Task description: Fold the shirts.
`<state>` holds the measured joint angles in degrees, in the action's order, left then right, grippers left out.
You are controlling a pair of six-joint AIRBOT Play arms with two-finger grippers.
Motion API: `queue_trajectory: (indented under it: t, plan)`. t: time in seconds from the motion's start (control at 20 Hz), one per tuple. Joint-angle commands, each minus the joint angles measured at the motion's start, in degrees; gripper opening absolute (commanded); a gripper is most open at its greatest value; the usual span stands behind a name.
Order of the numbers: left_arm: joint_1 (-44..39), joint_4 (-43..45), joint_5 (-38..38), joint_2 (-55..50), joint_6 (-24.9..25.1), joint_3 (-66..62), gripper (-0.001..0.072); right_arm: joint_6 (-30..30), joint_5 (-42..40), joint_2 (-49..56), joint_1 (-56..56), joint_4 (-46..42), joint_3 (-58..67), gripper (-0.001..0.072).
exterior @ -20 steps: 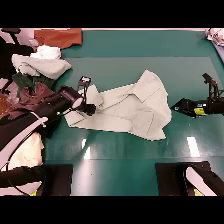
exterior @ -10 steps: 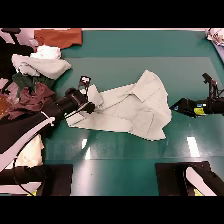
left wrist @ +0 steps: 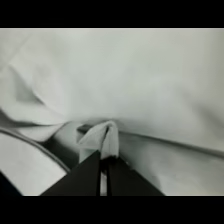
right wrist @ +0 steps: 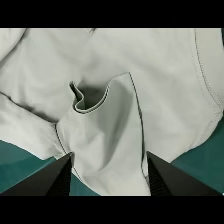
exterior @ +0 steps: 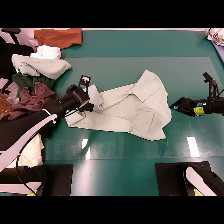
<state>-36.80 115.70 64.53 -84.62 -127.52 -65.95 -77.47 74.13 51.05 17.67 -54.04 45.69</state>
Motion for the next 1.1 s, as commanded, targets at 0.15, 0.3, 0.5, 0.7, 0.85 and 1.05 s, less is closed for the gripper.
queue_trajectory:
  t: [0.15, 0.3, 0.5, 0.7, 0.85, 1.05]
  plan:
    - [0.0, -0.2, 6.9, 3.0, 3.7, -2.6, 0.0025, 0.0, -0.6, 0.9, 0.0, -3.6, 0.0, 0.0492]
    - [0.0, -0.9, 9.2, 5.5, 5.8, -2.6, 0.0024, 0.0, 0.1, 5.0, 0.3, -7.9, 0.0, 0.0493]
    - [0.0, -3.1, 10.3, 9.1, 8.1, -2.7, 0.0024, 1.6, 4.1, 12.5, 6.5, -5.6, 0.0, 0.0497]
    - [0.0, -4.9, 10.7, 10.7, 9.6, -2.7, 0.0025, 1.7, 3.9, 13.9, 9.7, -3.1, 0.0, 0.0496]
    - [0.0, -6.1, 11.3, 11.6, 11.1, -2.7, 0.0025, 2.1, 3.9, 13.9, 9.7, -2.9, -0.6, 0.0496]
    - [0.0, -7.3, 11.9, 13.4, 12.3, -2.7, 0.0025, 3.1, 4.0, 11.9, 7.2, 0.2, -5.6, 0.0496]
